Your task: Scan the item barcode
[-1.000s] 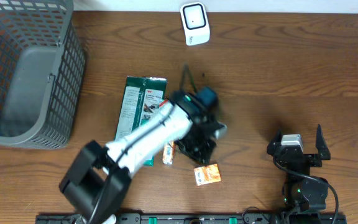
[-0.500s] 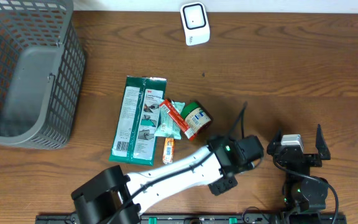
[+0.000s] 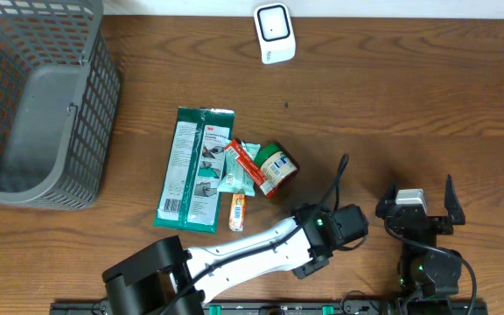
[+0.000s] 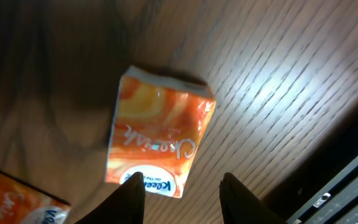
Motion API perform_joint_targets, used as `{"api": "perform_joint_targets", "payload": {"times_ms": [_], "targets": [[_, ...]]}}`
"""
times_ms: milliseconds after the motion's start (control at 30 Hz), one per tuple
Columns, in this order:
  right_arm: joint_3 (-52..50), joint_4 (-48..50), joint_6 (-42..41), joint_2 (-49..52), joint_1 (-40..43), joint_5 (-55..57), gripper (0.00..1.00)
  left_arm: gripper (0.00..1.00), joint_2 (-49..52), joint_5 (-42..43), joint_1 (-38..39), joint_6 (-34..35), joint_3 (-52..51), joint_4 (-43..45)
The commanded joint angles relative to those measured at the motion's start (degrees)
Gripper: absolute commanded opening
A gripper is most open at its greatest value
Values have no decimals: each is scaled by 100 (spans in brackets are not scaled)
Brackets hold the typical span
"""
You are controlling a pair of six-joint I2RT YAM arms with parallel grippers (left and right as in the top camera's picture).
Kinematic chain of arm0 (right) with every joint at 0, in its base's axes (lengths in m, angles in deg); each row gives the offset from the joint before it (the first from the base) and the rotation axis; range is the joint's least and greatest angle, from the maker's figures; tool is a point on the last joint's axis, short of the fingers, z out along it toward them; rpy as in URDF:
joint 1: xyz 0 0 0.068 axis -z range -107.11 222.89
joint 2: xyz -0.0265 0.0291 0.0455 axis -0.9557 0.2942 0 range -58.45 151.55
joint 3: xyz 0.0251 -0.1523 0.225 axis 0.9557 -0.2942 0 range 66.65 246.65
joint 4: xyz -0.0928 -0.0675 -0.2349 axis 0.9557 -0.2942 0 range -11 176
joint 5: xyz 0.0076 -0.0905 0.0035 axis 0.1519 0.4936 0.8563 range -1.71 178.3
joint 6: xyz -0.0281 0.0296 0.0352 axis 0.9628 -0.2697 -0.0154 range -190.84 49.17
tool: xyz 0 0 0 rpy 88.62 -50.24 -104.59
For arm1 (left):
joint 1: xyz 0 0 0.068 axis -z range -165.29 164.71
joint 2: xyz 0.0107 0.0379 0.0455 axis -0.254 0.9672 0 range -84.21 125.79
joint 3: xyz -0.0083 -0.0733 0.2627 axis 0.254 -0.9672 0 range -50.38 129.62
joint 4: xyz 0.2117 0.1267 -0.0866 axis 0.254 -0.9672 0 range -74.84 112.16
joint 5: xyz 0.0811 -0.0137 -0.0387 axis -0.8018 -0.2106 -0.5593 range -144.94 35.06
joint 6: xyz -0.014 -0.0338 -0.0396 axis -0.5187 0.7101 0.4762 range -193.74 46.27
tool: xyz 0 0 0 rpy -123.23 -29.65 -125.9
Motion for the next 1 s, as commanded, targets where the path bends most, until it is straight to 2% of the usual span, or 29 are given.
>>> {"api": "perform_joint_targets", "payload": {"times_ms": [0, 200, 267, 567, 967], "targets": [[-2, -24, 37, -11, -39, 55, 99, 40, -81, -111, 7, 109, -120, 79], [-2, -24, 37, -11, -39, 55, 99, 42, -81, -107, 7, 111, -533, 656], [-2, -24, 37, -11, -39, 55, 99, 46, -79, -109, 7, 109, -590, 745], [-2, -24, 37, -11, -39, 55, 99, 47, 7, -352, 7, 111, -820, 1235], [-2, -24, 37, -11, -39, 52, 99, 46, 42, -2057, -24, 238, -820, 1349]]}}
